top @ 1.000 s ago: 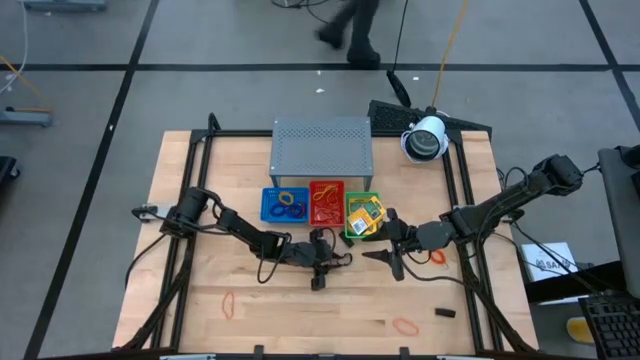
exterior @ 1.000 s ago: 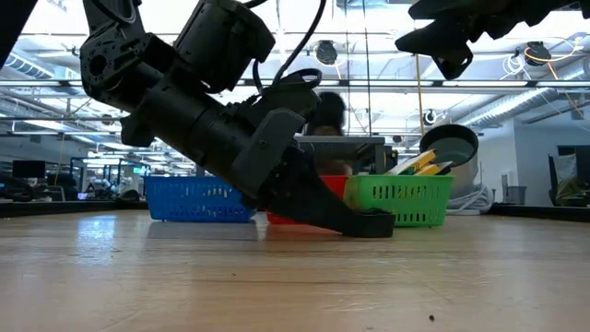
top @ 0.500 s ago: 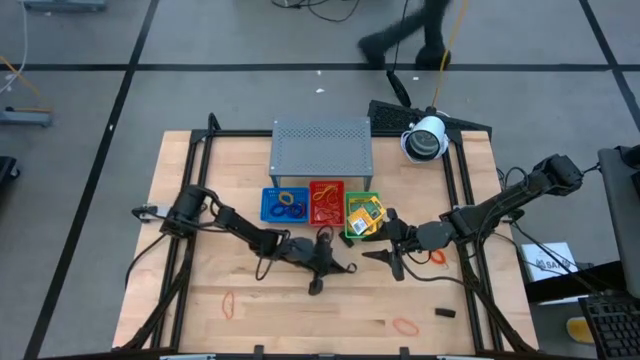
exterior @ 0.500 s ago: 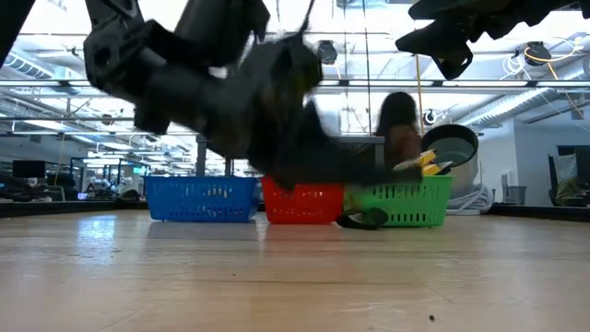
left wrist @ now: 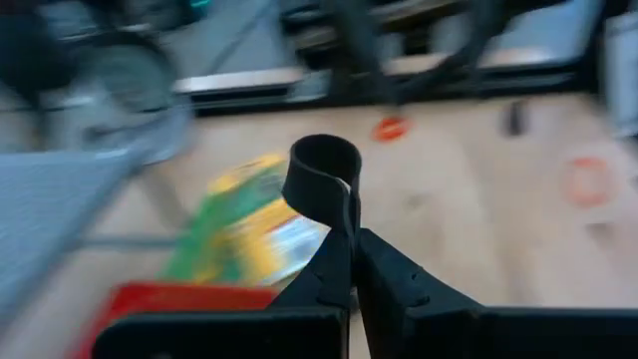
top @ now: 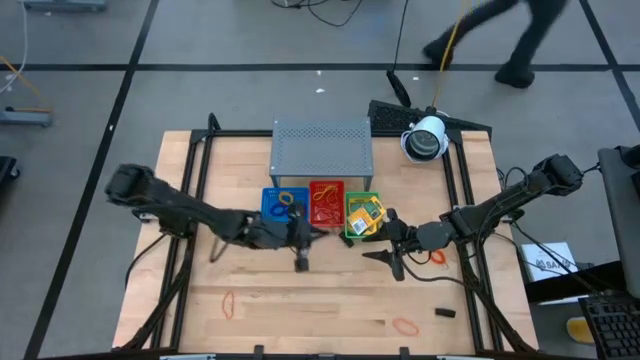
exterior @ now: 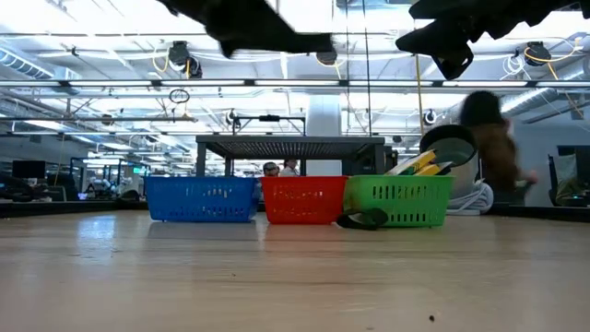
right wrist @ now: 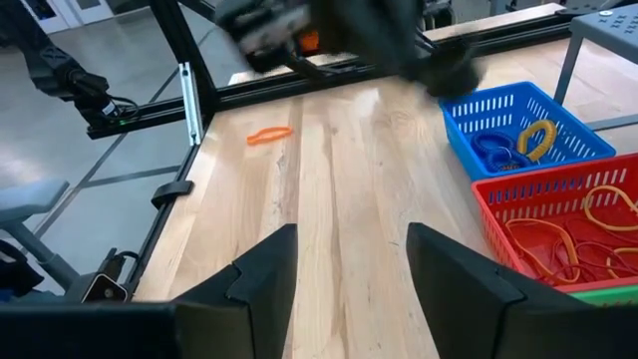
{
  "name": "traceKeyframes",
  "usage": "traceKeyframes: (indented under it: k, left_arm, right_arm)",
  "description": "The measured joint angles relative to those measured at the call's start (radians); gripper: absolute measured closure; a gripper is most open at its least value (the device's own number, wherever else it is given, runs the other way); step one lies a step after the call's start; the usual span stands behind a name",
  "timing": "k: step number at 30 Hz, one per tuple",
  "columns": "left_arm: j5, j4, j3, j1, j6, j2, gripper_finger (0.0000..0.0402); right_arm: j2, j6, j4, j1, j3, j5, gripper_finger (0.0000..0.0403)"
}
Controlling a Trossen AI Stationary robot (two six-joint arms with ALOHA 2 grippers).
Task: Pick & Place Office Desk Supplies
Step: Put the black rubber band into the red bin
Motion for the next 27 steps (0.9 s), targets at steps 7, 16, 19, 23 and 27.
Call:
traceKeyframes:
  k: [7, 16, 19, 23, 27]
  left_arm:
    - [-0.118, -0.320, 0.000, -0.006, -0.084, -0.156, 0.0394]
    - [-0.093, -0.317, -0.001, 0.022, -0.093, -0.104, 0.0393]
    - [-0.088, -0.294, 0.000, 0.063, -0.081, -0.071, 0.0392]
    - [-0.016, -0.275, -0.001, 0.135, -0.079, -0.011, 0.0392]
    - [0.077, -0.202, 0.000, 0.195, -0.086, 0.044, 0.0389]
  right_arm:
    - [0.000, 0.000, 0.000, 0.000, 0.000, 0.000, 0.0220]
    - [0.023, -0.038, 0.075, -0.001, -0.001, 0.001, 0.0220]
    - [0.046, -0.085, 0.141, -0.001, -0.001, 0.000, 0.0220]
    - [0.071, -0.108, 0.187, -0.011, -0.001, -0.002, 0.0220]
    - [0.079, -0.106, 0.201, -0.028, -0.002, -0.002, 0.0220]
